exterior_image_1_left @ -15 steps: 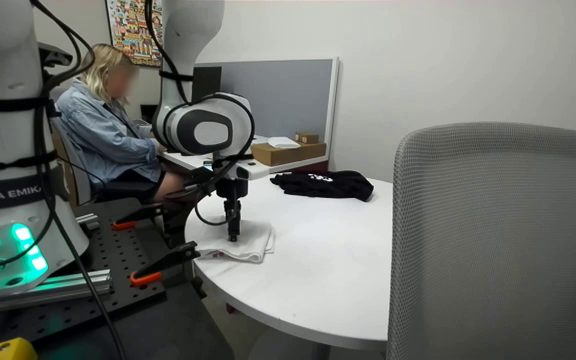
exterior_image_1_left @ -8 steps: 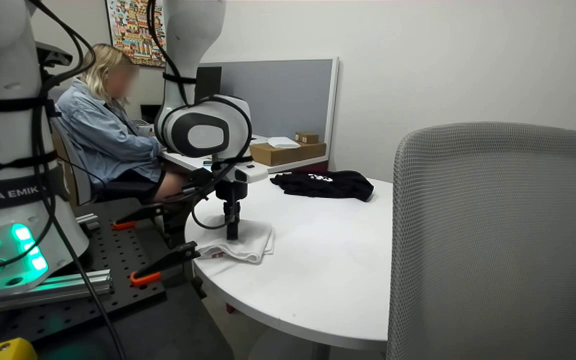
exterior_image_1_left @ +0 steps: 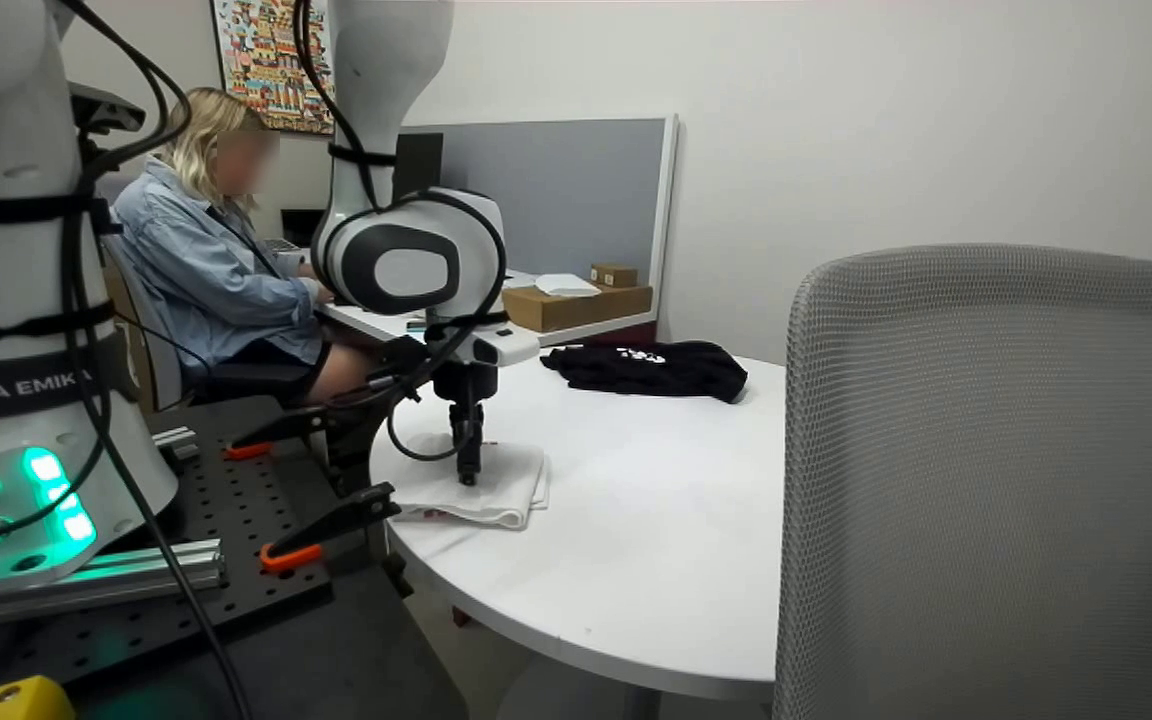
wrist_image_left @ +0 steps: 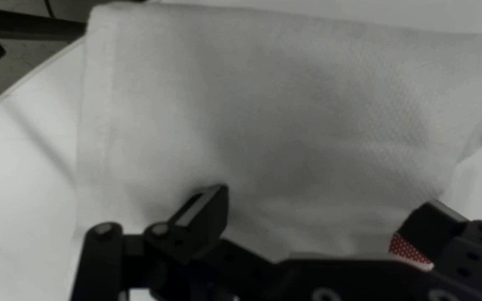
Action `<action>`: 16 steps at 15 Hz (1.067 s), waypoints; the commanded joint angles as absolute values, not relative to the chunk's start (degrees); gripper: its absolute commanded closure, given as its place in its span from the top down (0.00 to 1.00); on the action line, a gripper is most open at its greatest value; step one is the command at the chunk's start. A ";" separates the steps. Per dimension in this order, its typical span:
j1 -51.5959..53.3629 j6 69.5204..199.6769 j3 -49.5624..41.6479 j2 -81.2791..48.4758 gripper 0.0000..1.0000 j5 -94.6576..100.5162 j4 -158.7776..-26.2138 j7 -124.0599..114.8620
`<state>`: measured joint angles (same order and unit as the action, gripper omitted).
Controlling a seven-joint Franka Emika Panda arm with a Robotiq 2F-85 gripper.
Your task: Use the white towel to wipe the table
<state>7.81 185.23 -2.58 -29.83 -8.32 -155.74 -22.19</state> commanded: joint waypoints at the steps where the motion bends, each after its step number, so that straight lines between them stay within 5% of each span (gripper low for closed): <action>1: 9.14 186.43 -3.62 -28.74 0.92 -10.49 -157.47 -19.73; 4: 10.07 185.27 -3.90 -27.15 0.85 -10.98 -158.05 -20.09; 10: 10.56 184.37 -3.44 -24.27 0.97 -11.10 -157.02 -20.14; 12: 11.19 184.66 -3.83 -23.28 0.72 -11.24 -158.26 -20.18; 16: 11.68 183.78 -3.84 -25.05 0.47 -11.30 -157.16 -20.39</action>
